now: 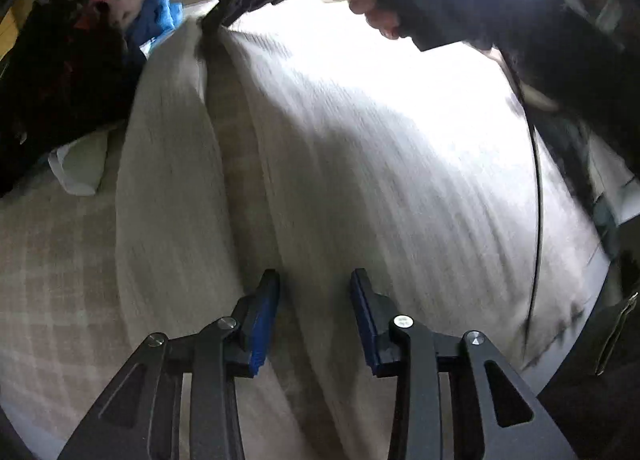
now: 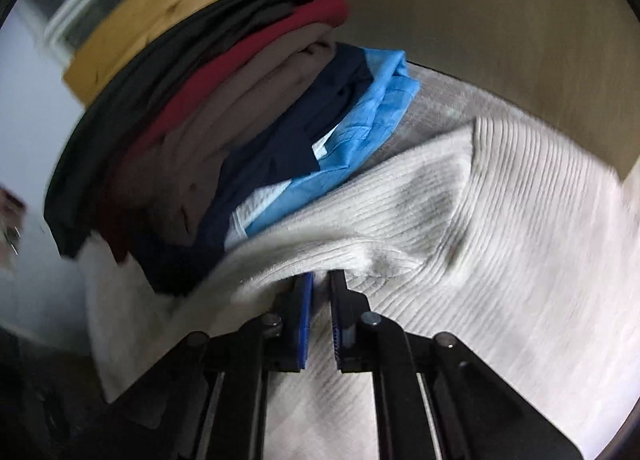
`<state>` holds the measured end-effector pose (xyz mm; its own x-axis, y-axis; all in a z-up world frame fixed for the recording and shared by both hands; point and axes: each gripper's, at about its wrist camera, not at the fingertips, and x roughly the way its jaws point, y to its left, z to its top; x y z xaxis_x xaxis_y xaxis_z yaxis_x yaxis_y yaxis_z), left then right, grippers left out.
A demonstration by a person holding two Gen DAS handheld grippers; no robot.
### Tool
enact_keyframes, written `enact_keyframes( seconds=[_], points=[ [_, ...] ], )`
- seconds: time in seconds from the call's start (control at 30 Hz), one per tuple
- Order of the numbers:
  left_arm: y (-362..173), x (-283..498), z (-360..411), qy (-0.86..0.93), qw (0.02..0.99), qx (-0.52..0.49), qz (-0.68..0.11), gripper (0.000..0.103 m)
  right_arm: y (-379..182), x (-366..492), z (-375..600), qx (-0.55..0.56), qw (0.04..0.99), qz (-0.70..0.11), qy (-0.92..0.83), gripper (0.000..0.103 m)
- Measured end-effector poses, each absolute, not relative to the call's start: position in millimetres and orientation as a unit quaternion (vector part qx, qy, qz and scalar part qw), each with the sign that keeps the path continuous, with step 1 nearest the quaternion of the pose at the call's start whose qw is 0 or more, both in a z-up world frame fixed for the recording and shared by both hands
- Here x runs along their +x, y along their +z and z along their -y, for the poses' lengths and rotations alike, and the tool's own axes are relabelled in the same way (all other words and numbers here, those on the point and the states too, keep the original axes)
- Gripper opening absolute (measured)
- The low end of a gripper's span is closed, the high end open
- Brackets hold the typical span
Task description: Fold clothes
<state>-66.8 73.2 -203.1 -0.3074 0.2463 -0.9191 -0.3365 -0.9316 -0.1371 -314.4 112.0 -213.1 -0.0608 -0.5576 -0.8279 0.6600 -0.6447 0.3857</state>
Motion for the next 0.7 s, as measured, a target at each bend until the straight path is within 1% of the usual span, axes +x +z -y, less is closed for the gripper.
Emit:
enact_keyframes(
  seconds=[0.03, 0.13, 0.17, 0.2, 0.27, 0.33, 0.4, 0.57, 0.6, 0.63, 0.7],
  points=[
    [-199.6, -64.6, -69.2, 0.809, 0.177, -0.559, -0.036, 0.033, -219.1, -314.9, -111.2, 0.553, 0.416, -0.043, -0.721, 0.01],
    [-181.2, -52.0, -40.5, 0.825, 0.148, -0.546, -0.011, 0.034, -209.7, -307.6, -113.4, 0.551, 0.425, -0.059, -0.716, 0.013],
    [-174.4, -46.1, -26.8, 0.831, 0.133, -0.539, -0.003, 0.036, -201.1, -305.0, -117.8, 0.545, 0.43, -0.064, -0.716, 0.016],
    [-171.6, -41.9, -15.8, 0.835, 0.118, -0.538, 0.003, 0.035, -189.8, -300.6, -124.7, 0.54, 0.44, -0.071, -0.714, 0.022],
    [-170.7, -28.0, 18.2, 0.835, 0.079, -0.543, 0.03, 0.035, -171.4, -291.2, -138.1, 0.524, 0.44, -0.094, -0.723, 0.026],
    [-177.5, -7.6, 32.5, 0.826, 0.067, -0.556, 0.059, 0.035, -153.5, -280.2, -155.8, 0.511, 0.442, -0.1, -0.731, 0.026],
    [-186.8, 7.3, 40.3, 0.815, 0.066, -0.57, 0.08, 0.036, -140.5, -270.8, -169.4, 0.506, 0.446, -0.089, -0.733, 0.026],
    [-211.3, 10.4, 20.0, 0.797, 0.064, -0.599, 0.046, 0.036, -139.3, -245.6, -163.8, 0.505, 0.463, -0.095, -0.722, 0.026],
    [-211.5, 11.7, 16.0, 0.802, 0.063, -0.593, 0.034, 0.034, -141.1, -240.5, -162.0, 0.506, 0.465, -0.102, -0.719, 0.026],
    [-212.4, 12.7, 10.7, 0.805, 0.064, -0.59, 0.017, 0.028, -143.5, -235.7, -159.5, 0.507, 0.466, -0.109, -0.717, 0.026],
    [-212.5, 11.7, 7.1, 0.807, 0.068, -0.587, 0.012, 0.007, -154.7, -231.5, -144.8, 0.512, 0.462, -0.118, -0.715, 0.026]
  ],
)
